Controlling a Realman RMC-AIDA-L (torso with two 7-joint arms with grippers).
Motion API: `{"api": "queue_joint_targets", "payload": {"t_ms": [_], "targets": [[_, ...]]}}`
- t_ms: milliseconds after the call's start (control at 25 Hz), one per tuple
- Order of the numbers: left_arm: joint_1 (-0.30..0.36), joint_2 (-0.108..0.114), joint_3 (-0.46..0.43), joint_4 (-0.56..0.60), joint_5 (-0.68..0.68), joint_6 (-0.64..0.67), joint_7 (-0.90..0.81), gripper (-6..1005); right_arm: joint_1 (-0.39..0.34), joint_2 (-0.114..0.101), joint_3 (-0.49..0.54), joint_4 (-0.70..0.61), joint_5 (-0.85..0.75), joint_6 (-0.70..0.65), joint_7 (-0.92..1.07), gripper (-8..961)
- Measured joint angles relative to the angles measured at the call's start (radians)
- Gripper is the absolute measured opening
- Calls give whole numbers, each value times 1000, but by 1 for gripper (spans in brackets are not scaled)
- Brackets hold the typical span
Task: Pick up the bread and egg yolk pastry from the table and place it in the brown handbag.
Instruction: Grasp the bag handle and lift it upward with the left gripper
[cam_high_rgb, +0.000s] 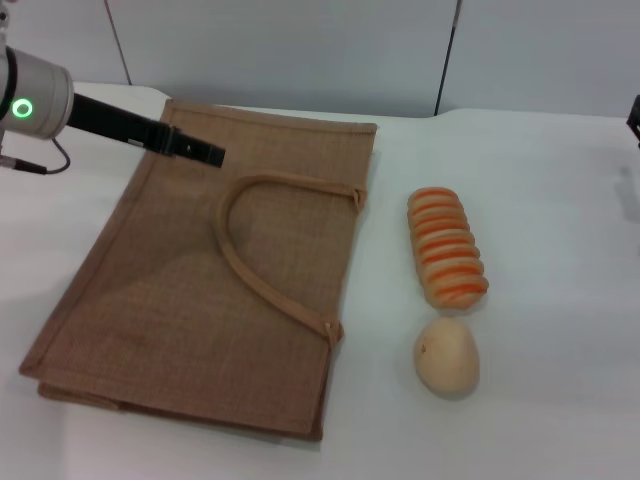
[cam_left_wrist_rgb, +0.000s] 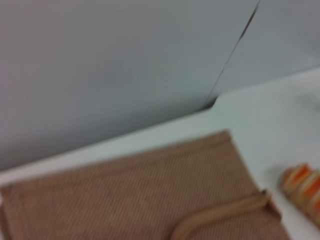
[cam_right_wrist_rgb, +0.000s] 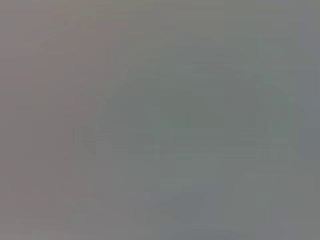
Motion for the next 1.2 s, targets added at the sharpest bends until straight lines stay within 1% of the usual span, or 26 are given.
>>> {"api": "queue_joint_targets", "payload": {"t_ms": [80,200,400,520,720,960,1080,1200], "targets": [[-26,10,-2,-37,26,-14,-13,712,0,1,0,1,0,0,0,634],[-45,21,-1,-68,40,-21,-21,706,0,1,0,1,-1,0,0,634],[-58,23,0,-83,59,-22,-33,696,1,1,0,1,-2,-1,0,634],[-72,22,4,-94,99,-22,-61,690,2,1,0,1,-2,-1,0,634],[-118,19,2,-160,178,-21,-73,680,2,1,0,2,-2,-1,0,634],[-143,8,7,-175,232,-1,-74,561,10,1,0,6,-2,-1,0,634],[-155,0,4,-195,259,17,-78,562,11,1,0,7,-3,-1,0,634],[-171,0,5,-222,273,35,-84,564,11,1,0,7,-3,-1,0,634]]}}
